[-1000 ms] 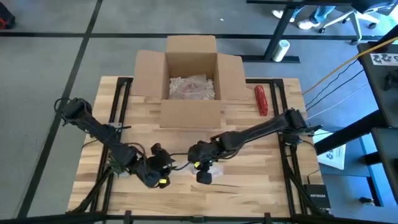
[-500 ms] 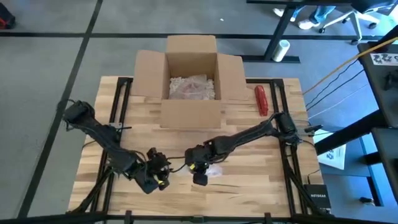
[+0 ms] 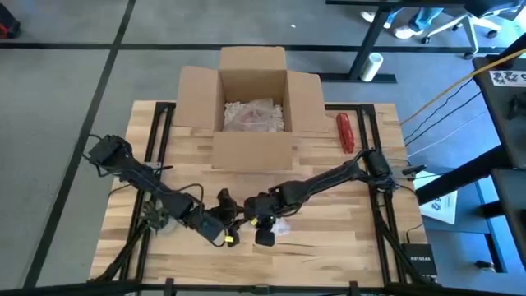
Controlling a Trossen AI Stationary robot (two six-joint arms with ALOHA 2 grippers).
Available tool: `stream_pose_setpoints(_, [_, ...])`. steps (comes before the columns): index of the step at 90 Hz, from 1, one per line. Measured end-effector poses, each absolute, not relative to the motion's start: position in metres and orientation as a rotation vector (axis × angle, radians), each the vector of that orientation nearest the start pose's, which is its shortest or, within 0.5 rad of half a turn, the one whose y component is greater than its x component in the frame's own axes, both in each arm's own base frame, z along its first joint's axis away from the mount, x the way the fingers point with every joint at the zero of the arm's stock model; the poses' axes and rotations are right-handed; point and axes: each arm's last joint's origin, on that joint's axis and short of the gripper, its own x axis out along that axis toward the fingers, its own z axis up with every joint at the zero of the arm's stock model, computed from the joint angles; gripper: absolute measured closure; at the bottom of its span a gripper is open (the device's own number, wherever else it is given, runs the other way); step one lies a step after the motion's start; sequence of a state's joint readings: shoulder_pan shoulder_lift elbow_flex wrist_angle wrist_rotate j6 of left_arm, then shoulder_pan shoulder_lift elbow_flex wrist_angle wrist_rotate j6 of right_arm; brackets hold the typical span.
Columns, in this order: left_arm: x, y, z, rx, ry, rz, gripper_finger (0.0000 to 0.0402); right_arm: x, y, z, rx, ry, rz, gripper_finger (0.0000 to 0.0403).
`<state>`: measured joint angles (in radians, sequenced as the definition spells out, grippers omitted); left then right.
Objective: Wrap mug
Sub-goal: Wrap the yellow mug with bubble wrap
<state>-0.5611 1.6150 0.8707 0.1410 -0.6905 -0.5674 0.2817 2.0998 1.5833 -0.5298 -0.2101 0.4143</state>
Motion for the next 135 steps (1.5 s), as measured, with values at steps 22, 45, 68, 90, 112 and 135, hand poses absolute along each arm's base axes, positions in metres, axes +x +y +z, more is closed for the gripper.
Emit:
stream_pose_setpoints(22, [0.289,-0.158,0.191,-0.216,0.453,0.232,0.0289,0.424,0.13,0.181,0.342,1.137,0.249,0.0403])
stream_pose_setpoints(45, [0.293,-0.159,0.177,-0.235,0.497,0.227,0.0289,0.42,0.129,0.203,0.342,1.218,0.237,0.0403])
stream_pose_setpoints(68, [0.294,-0.159,0.177,-0.239,0.5,0.225,0.0289,0.418,0.127,0.247,0.283,1.26,0.205,0.0403])
stream_pose_setpoints(90, [0.294,-0.157,0.177,-0.231,0.5,0.228,0.0289,0.422,0.131,0.274,0.16,1.151,0.139,0.0403])
stream_pose_setpoints(112, [0.296,-0.154,0.177,-0.234,0.491,0.234,0.0289,0.424,0.139,0.245,0.171,1.136,0.2,0.0403])
stream_pose_setpoints(135, [0.297,-0.154,0.178,-0.24,0.481,0.236,0.0289,0.415,0.137,0.206,0.25,1.217,0.174,0.0403])
